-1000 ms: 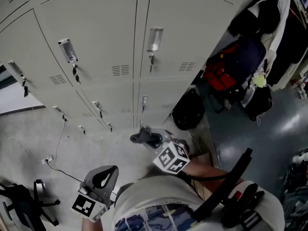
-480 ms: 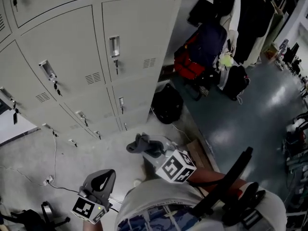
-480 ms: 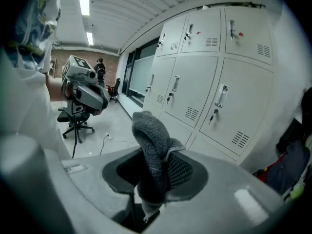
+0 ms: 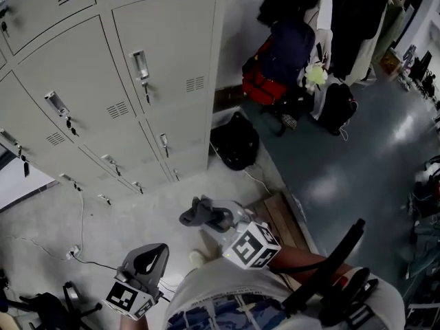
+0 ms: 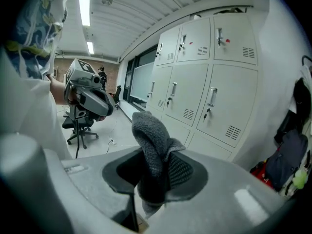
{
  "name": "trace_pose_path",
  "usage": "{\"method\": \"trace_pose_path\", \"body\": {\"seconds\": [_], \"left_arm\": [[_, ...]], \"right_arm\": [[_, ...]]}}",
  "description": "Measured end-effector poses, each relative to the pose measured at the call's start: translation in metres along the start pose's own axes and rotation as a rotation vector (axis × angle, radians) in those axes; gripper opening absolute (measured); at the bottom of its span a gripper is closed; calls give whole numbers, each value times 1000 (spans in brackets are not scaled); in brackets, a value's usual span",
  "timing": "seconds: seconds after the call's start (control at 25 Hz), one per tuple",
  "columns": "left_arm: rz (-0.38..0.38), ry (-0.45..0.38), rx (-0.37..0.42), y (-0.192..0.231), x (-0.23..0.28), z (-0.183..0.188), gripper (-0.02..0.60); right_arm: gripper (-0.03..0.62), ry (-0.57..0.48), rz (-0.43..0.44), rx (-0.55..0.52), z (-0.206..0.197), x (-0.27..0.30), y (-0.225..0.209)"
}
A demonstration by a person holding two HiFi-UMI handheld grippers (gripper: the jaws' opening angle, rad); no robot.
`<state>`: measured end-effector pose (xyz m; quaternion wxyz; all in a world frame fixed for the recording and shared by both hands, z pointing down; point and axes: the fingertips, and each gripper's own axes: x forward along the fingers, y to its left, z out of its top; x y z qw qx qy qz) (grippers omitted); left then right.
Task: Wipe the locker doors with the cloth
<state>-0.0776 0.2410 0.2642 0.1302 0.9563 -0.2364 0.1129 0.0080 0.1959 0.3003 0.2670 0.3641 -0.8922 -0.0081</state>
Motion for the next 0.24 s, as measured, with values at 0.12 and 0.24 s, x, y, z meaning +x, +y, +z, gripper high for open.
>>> {"method": "trace_pose_path", "body": {"seconds": [0.12, 0.24], "left_arm": [[-47, 32, 20, -31, 20, 3, 2], [-97, 57, 46, -63, 39, 8, 2]], "right_arm": [[114, 15, -28, 51, -22, -35, -4], [114, 43, -67, 109, -46, -75, -9]]}}
